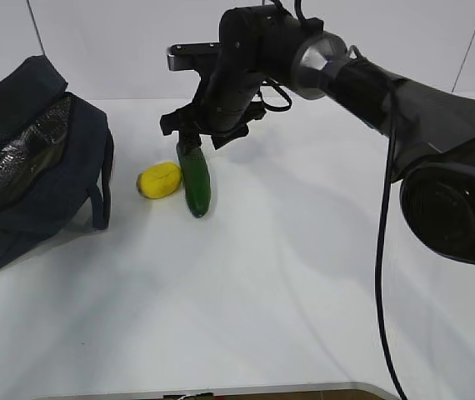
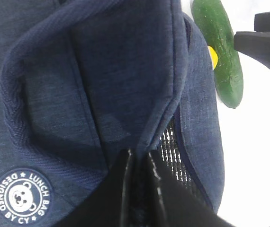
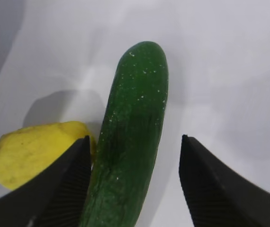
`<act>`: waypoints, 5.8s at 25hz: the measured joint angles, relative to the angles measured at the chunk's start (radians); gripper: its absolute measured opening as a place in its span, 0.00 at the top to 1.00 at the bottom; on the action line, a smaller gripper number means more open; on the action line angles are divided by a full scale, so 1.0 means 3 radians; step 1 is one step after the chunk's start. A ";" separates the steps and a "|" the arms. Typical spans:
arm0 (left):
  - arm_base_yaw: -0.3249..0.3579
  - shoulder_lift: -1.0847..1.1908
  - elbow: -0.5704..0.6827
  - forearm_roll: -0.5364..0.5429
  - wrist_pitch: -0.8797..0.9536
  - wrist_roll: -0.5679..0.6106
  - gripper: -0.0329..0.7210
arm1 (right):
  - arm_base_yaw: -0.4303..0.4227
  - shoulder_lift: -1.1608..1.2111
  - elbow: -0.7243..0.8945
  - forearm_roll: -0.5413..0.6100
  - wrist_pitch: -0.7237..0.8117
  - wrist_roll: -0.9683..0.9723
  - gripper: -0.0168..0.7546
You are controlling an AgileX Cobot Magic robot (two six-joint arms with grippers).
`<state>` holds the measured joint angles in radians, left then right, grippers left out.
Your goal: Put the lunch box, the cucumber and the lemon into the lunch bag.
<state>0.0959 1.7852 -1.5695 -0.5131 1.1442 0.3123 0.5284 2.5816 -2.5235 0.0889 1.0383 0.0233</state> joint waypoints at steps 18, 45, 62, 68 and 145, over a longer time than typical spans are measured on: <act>0.0000 0.0000 0.0000 0.0005 0.0000 0.0000 0.94 | 0.0006 0.0224 0.0000 0.0055 -0.0009 0.0007 0.36; 0.0000 0.0000 0.0000 0.0128 -0.0064 0.0000 0.94 | 0.0006 0.0238 -0.0507 0.0294 0.0676 0.0007 0.53; 0.0063 0.0000 0.0000 0.0359 -0.0123 -0.0107 0.94 | 0.0006 0.0238 -0.1223 0.2195 0.0710 0.0007 0.53; 0.0069 0.0000 0.0000 0.0258 -0.0136 -0.0137 0.94 | 0.0012 0.0295 -0.1230 0.2748 0.0710 0.0007 0.53; 0.0502 0.0000 0.0000 -0.0240 -0.0048 0.0162 0.94 | 0.0121 0.0511 -0.1376 0.0296 0.0719 0.0796 0.23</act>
<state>0.2466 1.7852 -1.5695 -0.5851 1.1298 0.3610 0.5648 2.7349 -2.9364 0.1776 1.2539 0.2621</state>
